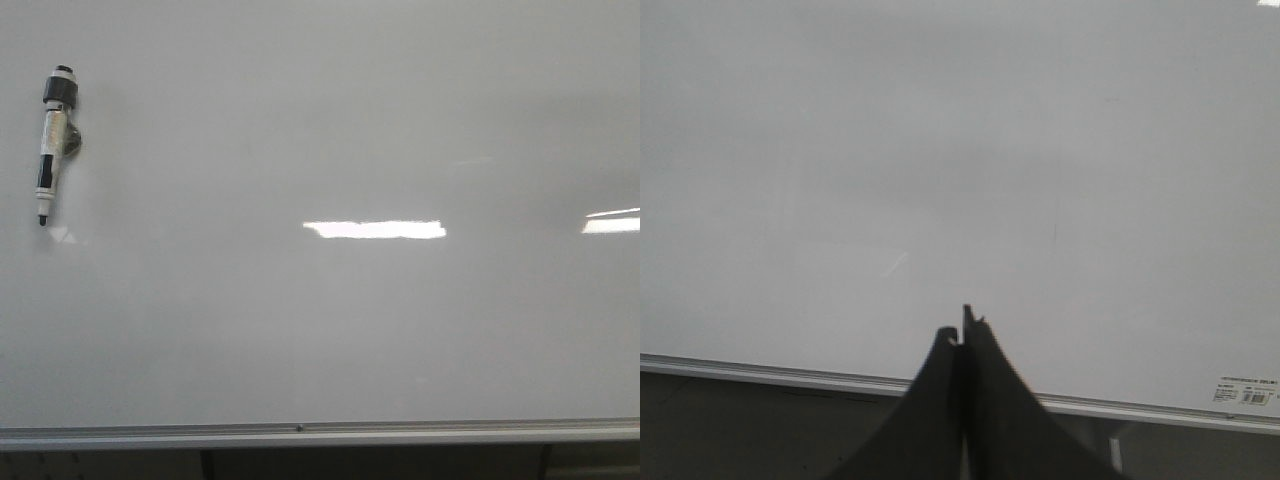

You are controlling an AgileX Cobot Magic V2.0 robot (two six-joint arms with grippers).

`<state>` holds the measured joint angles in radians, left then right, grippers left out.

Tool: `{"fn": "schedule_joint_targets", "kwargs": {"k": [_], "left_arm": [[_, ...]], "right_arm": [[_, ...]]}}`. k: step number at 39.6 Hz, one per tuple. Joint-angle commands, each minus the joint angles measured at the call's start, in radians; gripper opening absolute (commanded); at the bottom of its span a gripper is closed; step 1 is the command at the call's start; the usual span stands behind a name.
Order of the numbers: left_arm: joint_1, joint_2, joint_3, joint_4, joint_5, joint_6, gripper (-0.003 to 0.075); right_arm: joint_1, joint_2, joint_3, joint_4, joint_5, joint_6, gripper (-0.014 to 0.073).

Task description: Write number 2 on whiteboard

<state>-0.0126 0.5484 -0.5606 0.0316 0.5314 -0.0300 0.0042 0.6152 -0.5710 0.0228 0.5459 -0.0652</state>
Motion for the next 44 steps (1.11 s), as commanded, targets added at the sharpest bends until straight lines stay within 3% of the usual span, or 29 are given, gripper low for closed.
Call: {"fn": "schedule_joint_targets", "kwargs": {"k": [1, 5, 13, 16, 30, 34, 44], "left_arm": [[-0.007, 0.031, -0.027, -0.006, -0.073, 0.002, -0.0011], [-0.007, 0.053, -0.027, -0.006, -0.073, 0.01, 0.0074], [-0.007, 0.083, -0.027, -0.006, -0.074, 0.012, 0.0447], [-0.007, 0.095, -0.031, -0.014, -0.074, 0.012, 0.051], [-0.16, 0.256, -0.105, -0.047, -0.104, 0.03, 0.0513], [-0.194, 0.344, -0.13, -0.047, -0.17, 0.03, 0.0513], [-0.196, 0.565, -0.193, -0.05, -0.281, 0.03, 0.0513]], "right_arm": [[0.002, 0.007, -0.027, -0.004, -0.07, -0.003, -0.0049], [0.002, 0.006, -0.027, -0.004, -0.069, -0.004, 0.0076], [0.002, 0.006, -0.027, -0.004, -0.069, -0.004, 0.0449], [0.002, 0.006, -0.027, -0.004, -0.071, -0.004, 0.052], [0.002, 0.006, -0.027, -0.004, -0.085, -0.004, 0.0528], [0.002, 0.006, -0.027, -0.004, -0.085, -0.004, 0.0528], [0.002, 0.006, -0.027, -0.004, -0.084, -0.004, 0.0528]]}}
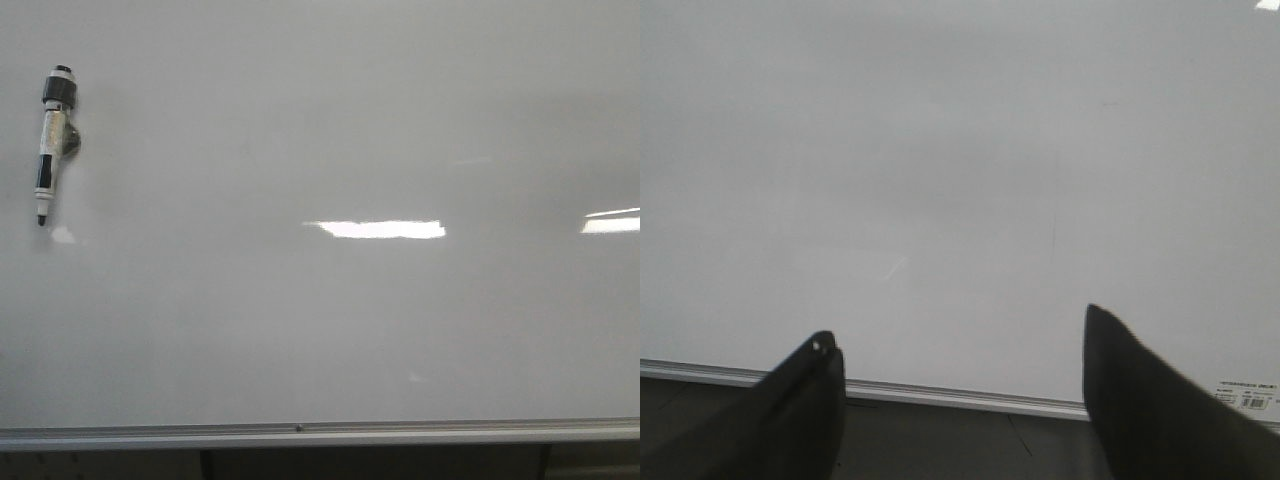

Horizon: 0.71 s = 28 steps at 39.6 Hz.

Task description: Write number 2 on whiteboard

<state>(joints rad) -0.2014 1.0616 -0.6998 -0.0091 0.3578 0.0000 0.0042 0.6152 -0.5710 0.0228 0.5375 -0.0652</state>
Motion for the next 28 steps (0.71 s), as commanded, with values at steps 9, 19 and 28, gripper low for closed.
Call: {"fn": "schedule_joint_targets", "kwargs": {"k": [9, 19, 28], "left_arm": [[-0.007, 0.235, -0.099, -0.009, -0.243, 0.0, 0.0513], [-0.005, 0.402, -0.174, -0.009, -0.313, 0.0, 0.0513], [-0.005, 0.499, -0.232, -0.009, -0.344, 0.0, 0.0512]], "right_arm": [[0.002, 0.006, -0.027, -0.004, -0.076, -0.004, 0.0528], [0.002, 0.006, -0.027, -0.004, -0.076, -0.004, 0.0528], [0.002, 0.006, -0.027, -0.004, -0.076, -0.004, 0.0528]]}}
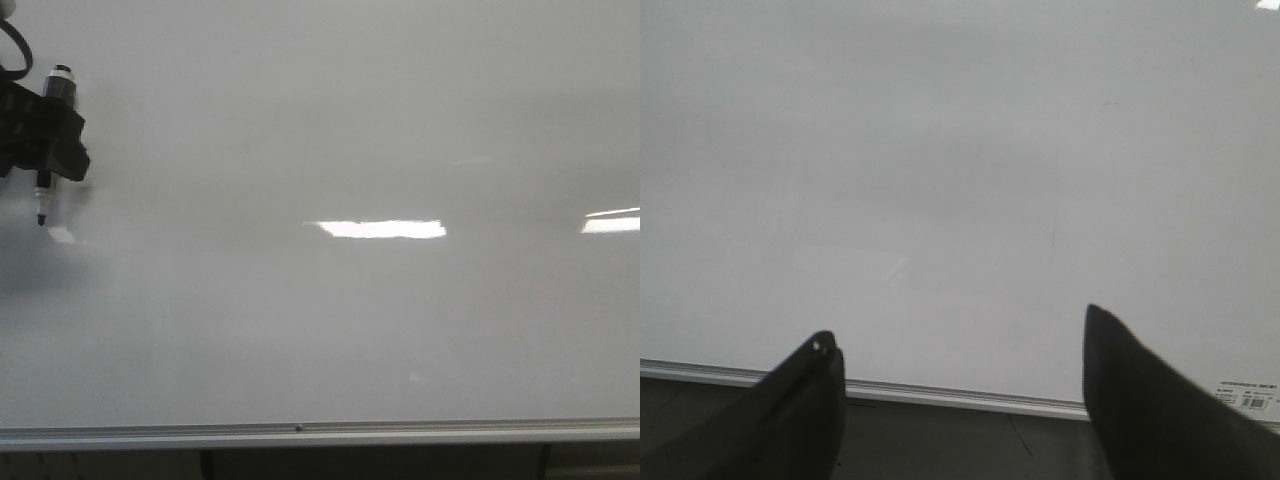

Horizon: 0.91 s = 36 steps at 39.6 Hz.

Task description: Write number 2 on whiteboard

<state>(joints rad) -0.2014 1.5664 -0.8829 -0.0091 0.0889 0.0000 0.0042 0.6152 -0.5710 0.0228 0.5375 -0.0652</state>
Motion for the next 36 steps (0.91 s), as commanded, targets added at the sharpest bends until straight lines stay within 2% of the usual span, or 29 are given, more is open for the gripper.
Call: {"fn": "schedule_joint_targets", "kwargs": {"k": [1, 6, 15, 24, 26, 36], "left_arm": [[-0.005, 0.002, -0.051, -0.009, -0.077, 0.0, 0.0511], [-0.005, 0.03, -0.056, -0.009, -0.097, 0.0, 0.0433], [-0.007, 0.033, -0.056, -0.009, -0.064, 0.0, 0.0176], [-0.009, -0.01, -0.056, -0.009, 0.023, 0.0, 0.0001], [-0.009, -0.029, -0.056, -0.009, 0.053, 0.0, -0.002], [-0.011, -0.176, -0.063, -0.005, 0.233, 0.029, -0.0019]], "right_arm": [[0.002, 0.006, -0.027, -0.004, -0.076, -0.004, 0.0528], [0.002, 0.006, -0.027, -0.004, -0.076, -0.004, 0.0528], [0.002, 0.006, -0.027, -0.004, -0.076, -0.004, 0.0528], [0.002, 0.006, -0.027, -0.004, -0.076, -0.004, 0.0528], [0.002, 0.006, -0.027, -0.004, -0.076, -0.004, 0.0528], [0.002, 0.006, -0.027, -0.004, -0.076, -0.004, 0.0528]]}}
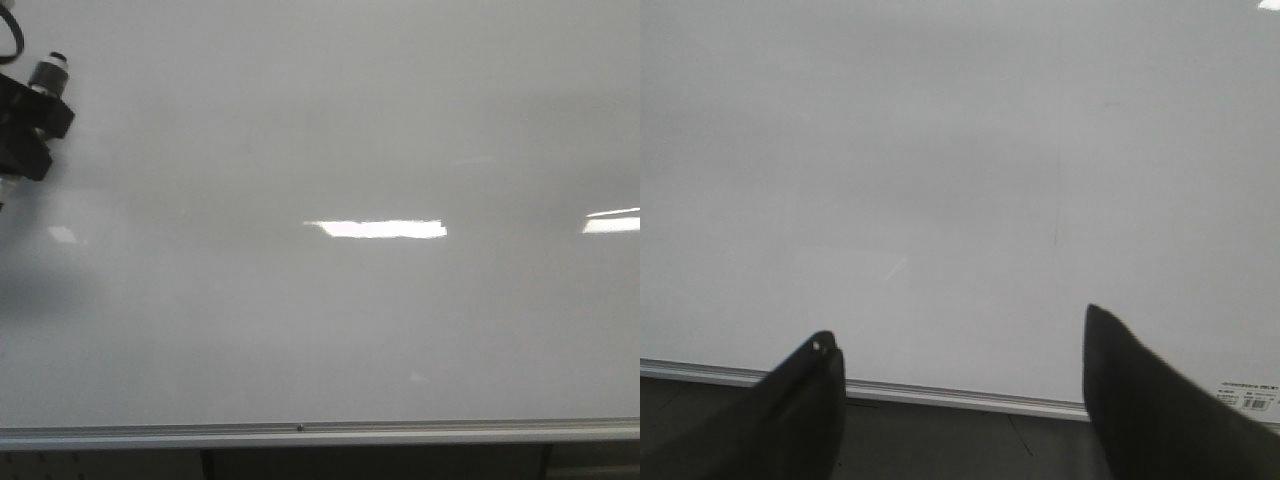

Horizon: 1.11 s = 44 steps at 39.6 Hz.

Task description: Write number 2 on whiteboard

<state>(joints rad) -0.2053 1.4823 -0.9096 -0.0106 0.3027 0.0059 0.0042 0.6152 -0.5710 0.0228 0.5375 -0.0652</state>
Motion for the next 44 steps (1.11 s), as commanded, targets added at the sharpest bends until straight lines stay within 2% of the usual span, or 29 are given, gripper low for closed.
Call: {"fn": "schedule_joint_targets", "kwargs": {"k": [1, 7, 10, 19, 23, 32, 37, 44], "left_arm": [[-0.007, -0.114, -0.042, -0.004, 0.071, 0.037, -0.0019], [-0.007, -0.203, -0.114, -0.011, 0.384, 0.147, -0.0019], [-0.007, -0.238, -0.153, -0.027, 0.499, 0.203, -0.0019], [-0.034, -0.284, -0.222, -0.273, 0.707, 0.565, -0.0019], [-0.102, -0.284, -0.222, -0.37, 0.725, 0.682, -0.0019], [-0.317, -0.282, -0.222, -0.38, 0.715, 0.752, -0.0019], [-0.415, -0.282, -0.222, -0.379, 0.688, 0.752, -0.0019], [-0.515, -0.282, -0.222, -0.377, 0.667, 0.752, -0.0019]], "right_arm": [[0.002, 0.006, -0.027, -0.004, -0.076, -0.004, 0.0528], [0.002, 0.006, -0.027, -0.004, -0.128, -0.004, 0.0528], [0.002, 0.006, -0.027, -0.004, -0.137, -0.004, 0.0528], [0.006, 0.021, -0.068, 0.028, -0.085, -0.004, 0.0528], [0.019, 0.064, -0.146, 0.082, 0.031, -0.042, 0.0528], [0.141, 0.226, -0.356, 0.273, 0.317, -0.414, 0.0528], [0.249, 0.309, -0.462, 0.341, 0.398, -0.601, 0.0528], [0.443, 0.425, -0.588, 0.347, 0.447, -0.75, 0.0528]]}}
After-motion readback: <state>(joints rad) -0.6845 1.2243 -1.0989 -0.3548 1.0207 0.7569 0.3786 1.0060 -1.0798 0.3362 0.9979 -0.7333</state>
